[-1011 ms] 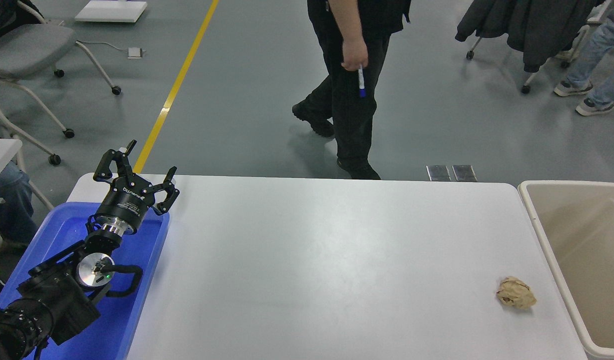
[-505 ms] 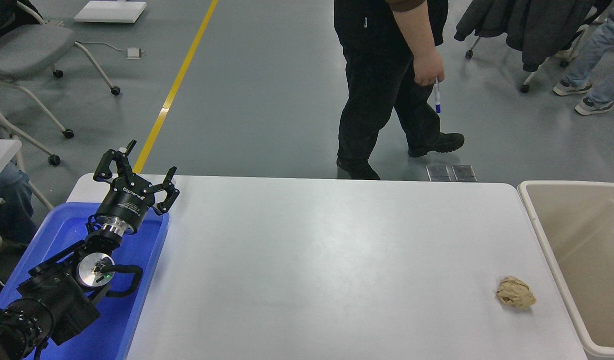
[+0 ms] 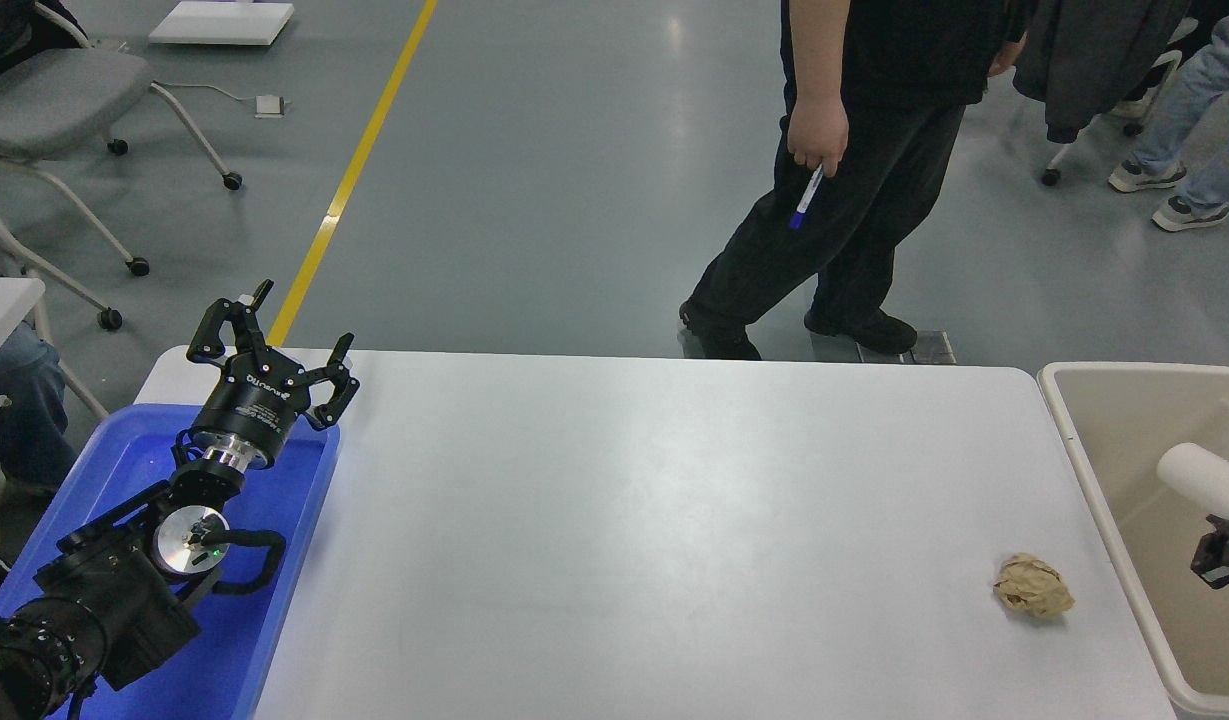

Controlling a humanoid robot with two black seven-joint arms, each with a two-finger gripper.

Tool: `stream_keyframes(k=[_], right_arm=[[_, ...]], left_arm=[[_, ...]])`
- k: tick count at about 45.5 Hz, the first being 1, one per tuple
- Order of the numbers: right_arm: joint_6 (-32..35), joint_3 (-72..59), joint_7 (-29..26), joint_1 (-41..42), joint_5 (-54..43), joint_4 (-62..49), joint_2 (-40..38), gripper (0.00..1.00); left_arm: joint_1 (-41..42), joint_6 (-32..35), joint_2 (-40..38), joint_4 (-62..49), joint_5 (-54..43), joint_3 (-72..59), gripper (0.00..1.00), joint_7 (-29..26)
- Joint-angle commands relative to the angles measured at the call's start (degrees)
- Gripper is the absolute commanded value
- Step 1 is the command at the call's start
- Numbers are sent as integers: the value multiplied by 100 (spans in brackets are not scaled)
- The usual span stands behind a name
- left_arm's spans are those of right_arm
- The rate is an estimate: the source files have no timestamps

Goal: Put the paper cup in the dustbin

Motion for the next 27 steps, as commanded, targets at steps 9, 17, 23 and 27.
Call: stream_keyframes(k=[9, 17, 23, 27], right_arm=[[11, 54, 147, -399, -1, -125, 262, 0], [2, 45, 156, -495, -1, -204, 245, 0], [-6, 54, 156, -495, -1, -213, 236, 53], [-24, 54, 156, -495, -1, -204, 227, 70]], left_arm=[[0, 0, 0, 0, 0, 0, 100, 0], [0, 9, 0, 0, 0, 0, 100, 0], [0, 9, 0, 0, 0, 0, 100, 0], [0, 9, 0, 0, 0, 0, 100, 0]])
